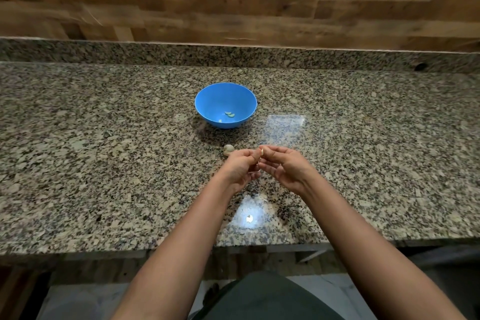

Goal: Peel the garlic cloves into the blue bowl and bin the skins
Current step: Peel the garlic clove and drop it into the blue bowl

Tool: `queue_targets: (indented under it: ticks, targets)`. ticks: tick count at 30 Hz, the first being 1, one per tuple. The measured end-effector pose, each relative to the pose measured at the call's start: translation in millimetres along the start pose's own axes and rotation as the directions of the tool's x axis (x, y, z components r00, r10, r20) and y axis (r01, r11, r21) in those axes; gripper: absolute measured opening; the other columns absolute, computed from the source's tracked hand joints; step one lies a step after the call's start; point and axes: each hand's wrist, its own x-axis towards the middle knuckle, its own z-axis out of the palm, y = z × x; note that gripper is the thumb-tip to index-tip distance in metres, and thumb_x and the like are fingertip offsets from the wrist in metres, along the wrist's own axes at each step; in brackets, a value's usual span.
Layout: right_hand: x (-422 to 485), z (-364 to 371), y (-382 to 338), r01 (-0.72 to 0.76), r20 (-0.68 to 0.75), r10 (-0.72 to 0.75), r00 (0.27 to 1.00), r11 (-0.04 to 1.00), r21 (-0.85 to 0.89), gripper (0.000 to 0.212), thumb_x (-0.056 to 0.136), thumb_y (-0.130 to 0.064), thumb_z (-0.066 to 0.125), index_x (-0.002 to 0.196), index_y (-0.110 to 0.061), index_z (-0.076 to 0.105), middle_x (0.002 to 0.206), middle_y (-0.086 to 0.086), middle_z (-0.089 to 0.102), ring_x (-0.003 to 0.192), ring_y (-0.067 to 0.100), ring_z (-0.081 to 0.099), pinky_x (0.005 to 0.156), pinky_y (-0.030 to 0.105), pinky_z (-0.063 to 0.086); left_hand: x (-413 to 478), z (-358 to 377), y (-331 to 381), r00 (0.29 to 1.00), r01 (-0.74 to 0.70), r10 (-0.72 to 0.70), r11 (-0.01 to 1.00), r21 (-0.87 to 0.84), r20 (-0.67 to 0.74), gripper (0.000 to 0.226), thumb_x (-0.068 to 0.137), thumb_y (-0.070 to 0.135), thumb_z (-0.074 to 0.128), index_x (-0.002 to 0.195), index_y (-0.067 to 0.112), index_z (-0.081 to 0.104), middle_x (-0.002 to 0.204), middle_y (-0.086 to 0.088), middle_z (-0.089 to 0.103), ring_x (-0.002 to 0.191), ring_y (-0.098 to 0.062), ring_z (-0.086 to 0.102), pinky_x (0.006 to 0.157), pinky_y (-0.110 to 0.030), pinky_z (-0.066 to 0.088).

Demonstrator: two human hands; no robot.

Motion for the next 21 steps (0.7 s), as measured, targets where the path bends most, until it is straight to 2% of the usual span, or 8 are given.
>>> queue_targets:
  ticks: [3,6,8,11,14,17,21]
  targets:
    - [1,2,2,0.039,-0.004,-0.039,0.999,0.999,-0.005,0.008,0.087,0.004,0.054,0.086,0.003,0.062,0.078,0.014,0.064,0.069,0.019,0.061,0.059,0.022,0.056,0,6,-2,0.999,-0.043,0.044,0.998,0.052,-0.018,0.022,0.099,0.021,0.043,0.091,0.005,0.055,0.070,-0.002,0.056,0.057,-0.007,0.051,0.047,-0.017,0.044]
    - [1,2,2,0.080,-0.009,-0.081,0.997,0.996,-0.027,0.009,0.088,0.005,0.053,0.085,0.004,0.062,0.074,0.013,0.061,0.062,0.016,0.058,0.055,0.019,0.053,3,11,-4,0.997,-0.070,0.073,0.993,0.096,-0.030,0.024,0.101,0.023,0.040,0.103,0.003,0.052,0.073,-0.003,0.055,0.060,-0.009,0.050,0.048,-0.019,0.044]
    - [2,2,1,0.102,-0.016,-0.103,0.995,0.994,-0.039,0.011,0.088,0.006,0.051,0.086,0.005,0.062,0.072,0.013,0.059,0.059,0.015,0.056,0.053,0.018,0.053,6,12,-5,0.995,-0.068,0.075,0.991,0.114,-0.062,0.023,0.102,0.021,0.036,0.100,0.004,0.051,0.074,-0.003,0.052,0.061,-0.009,0.048,0.050,-0.020,0.044]
    - [2,-3,1,0.107,0.005,-0.107,0.994,0.993,-0.051,0.012,0.088,0.007,0.051,0.093,0.007,0.062,0.073,0.012,0.058,0.060,0.015,0.057,0.056,0.019,0.054,11,3,-9,0.978,-0.049,0.080,0.986,0.162,-0.193,0.019,0.102,0.017,0.037,0.087,0.010,0.048,0.072,-0.004,0.044,0.059,-0.011,0.044,0.050,-0.021,0.046]
    - [3,-10,2,0.096,0.029,-0.094,0.995,0.991,-0.088,0.018,0.089,0.009,0.049,0.103,0.009,0.060,0.079,0.014,0.058,0.066,0.018,0.059,0.062,0.024,0.056,14,-8,-17,0.974,-0.040,0.102,0.956,0.291,-0.203,0.014,0.098,0.008,0.044,0.089,0.008,0.054,0.076,-0.005,0.052,0.061,-0.010,0.049,0.058,-0.023,0.049]
    - [3,-12,7,0.109,0.043,-0.104,0.994,0.984,-0.142,0.024,0.088,0.012,0.048,0.110,0.009,0.059,0.082,0.016,0.061,0.065,0.018,0.063,0.062,0.023,0.058,11,-11,-19,0.979,-0.034,0.094,0.949,0.312,-0.181,0.015,0.094,-0.002,0.048,0.101,0.001,0.060,0.086,-0.010,0.061,0.066,-0.013,0.053,0.064,-0.025,0.048]
    - [5,-14,13,0.175,0.033,-0.173,0.984,0.945,-0.276,0.016,0.086,0.006,0.057,0.100,0.004,0.062,0.087,0.014,0.064,0.071,0.016,0.065,0.066,0.023,0.056,5,-8,-12,0.967,-0.150,0.196,0.955,0.257,-0.165,0.015,0.089,0.002,0.058,0.101,0.003,0.067,0.085,-0.007,0.066,0.065,-0.011,0.056,0.057,-0.020,0.046]
